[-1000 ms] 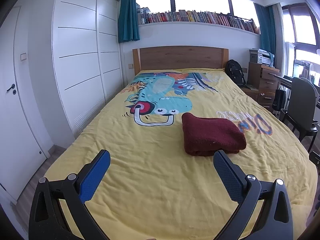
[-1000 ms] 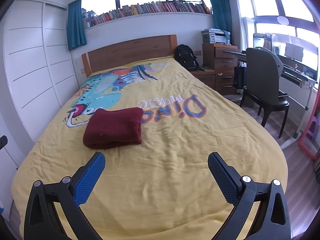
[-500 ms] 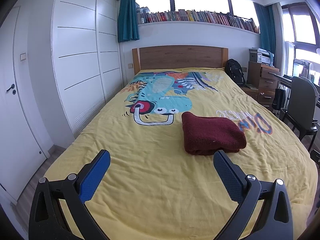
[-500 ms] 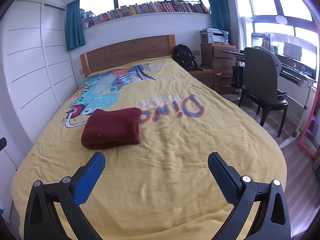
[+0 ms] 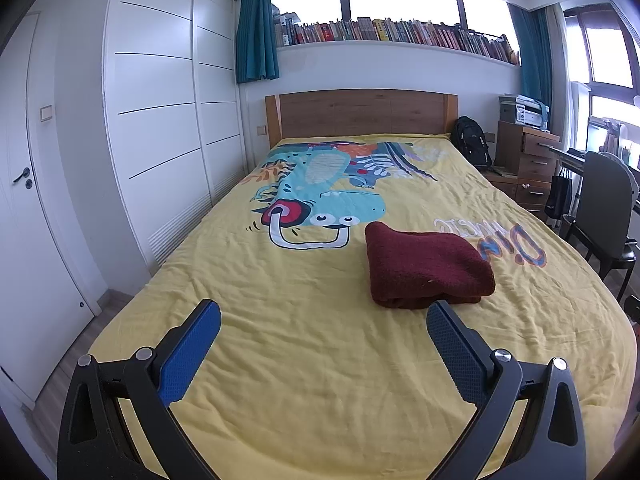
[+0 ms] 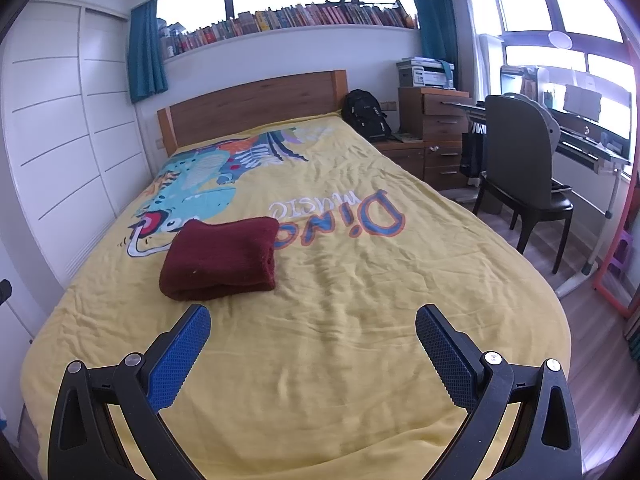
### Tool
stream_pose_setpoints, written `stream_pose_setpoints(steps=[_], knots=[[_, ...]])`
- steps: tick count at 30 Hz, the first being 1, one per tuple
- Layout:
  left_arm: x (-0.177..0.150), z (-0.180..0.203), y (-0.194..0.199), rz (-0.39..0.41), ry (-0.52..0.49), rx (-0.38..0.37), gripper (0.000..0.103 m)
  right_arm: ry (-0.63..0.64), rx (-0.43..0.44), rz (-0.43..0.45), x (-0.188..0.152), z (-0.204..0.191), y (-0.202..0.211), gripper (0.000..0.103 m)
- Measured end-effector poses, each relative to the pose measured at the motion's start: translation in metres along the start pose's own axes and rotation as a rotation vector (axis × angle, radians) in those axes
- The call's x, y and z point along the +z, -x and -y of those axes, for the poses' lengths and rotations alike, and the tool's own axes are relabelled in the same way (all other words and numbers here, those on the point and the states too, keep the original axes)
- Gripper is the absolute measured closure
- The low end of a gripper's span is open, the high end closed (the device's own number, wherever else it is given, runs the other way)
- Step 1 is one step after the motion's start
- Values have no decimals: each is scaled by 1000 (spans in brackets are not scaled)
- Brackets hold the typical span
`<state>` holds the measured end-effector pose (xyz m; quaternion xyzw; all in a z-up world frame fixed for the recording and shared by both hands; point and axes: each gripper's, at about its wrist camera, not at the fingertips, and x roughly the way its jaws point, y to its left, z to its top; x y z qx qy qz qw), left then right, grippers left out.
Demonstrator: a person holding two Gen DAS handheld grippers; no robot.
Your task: Fold small clothes
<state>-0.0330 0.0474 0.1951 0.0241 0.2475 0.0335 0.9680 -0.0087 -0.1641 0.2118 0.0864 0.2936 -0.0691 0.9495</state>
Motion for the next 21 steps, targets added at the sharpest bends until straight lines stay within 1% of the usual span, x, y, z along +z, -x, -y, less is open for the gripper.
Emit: stream_pose_setpoints(steps=[13,21], knots=[[-3,-1,-1,-4,1,-2,1,0,-6,-4,5,3,1,1],[-5,-2,-3,-6,0,-4,1,1,-10,-9,1,4,0,1]])
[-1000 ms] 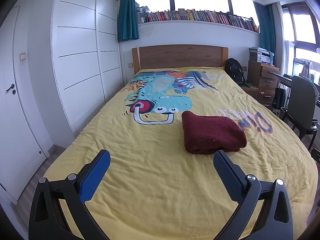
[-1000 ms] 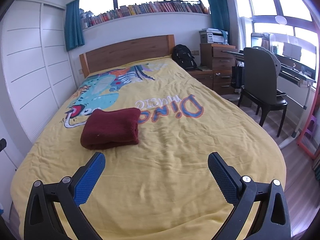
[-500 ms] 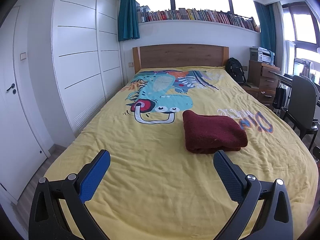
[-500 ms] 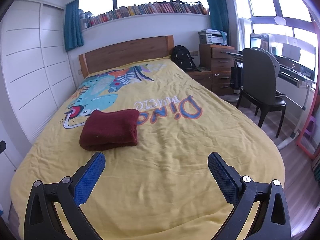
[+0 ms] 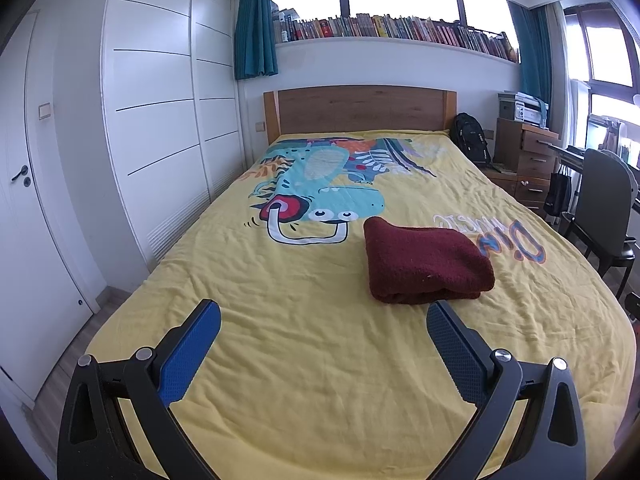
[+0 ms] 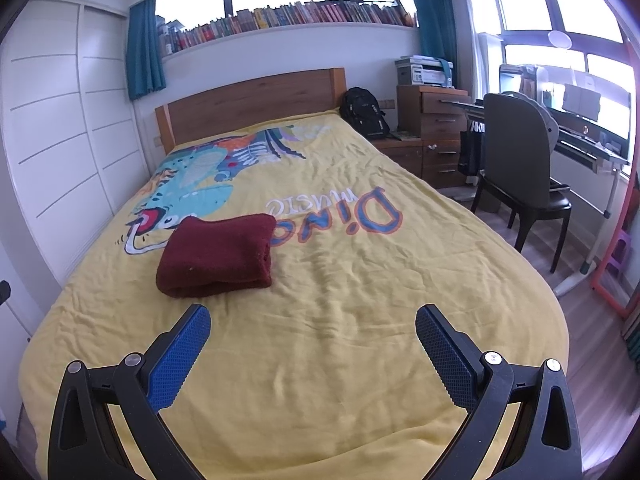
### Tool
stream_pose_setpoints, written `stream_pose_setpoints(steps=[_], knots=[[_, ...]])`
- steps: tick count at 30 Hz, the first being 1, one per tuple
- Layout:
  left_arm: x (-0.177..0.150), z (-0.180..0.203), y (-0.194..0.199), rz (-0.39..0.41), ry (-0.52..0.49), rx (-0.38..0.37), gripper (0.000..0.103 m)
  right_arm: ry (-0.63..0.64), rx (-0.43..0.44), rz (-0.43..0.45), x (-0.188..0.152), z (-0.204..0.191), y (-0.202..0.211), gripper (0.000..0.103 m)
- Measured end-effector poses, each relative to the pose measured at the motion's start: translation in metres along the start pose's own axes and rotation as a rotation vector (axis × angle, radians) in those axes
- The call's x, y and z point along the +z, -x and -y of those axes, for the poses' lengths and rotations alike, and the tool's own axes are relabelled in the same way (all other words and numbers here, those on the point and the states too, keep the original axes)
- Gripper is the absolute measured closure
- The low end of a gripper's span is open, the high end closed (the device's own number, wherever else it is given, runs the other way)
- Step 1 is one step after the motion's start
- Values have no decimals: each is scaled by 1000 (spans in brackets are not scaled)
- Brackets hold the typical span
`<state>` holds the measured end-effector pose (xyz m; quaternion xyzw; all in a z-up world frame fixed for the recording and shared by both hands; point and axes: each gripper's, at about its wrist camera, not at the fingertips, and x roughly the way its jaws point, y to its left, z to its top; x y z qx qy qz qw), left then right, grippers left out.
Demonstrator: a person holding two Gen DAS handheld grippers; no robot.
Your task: Fold small clothes
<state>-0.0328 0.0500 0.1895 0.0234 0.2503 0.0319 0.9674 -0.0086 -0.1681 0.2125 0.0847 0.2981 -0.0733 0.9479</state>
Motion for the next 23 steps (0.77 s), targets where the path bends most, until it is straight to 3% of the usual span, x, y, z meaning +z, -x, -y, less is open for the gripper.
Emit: stream_pose_setpoints(steps=[23], knots=[[-6,-1,-2,-6,2,-1,1,1,-6,-9,-5,3,-4,1]])
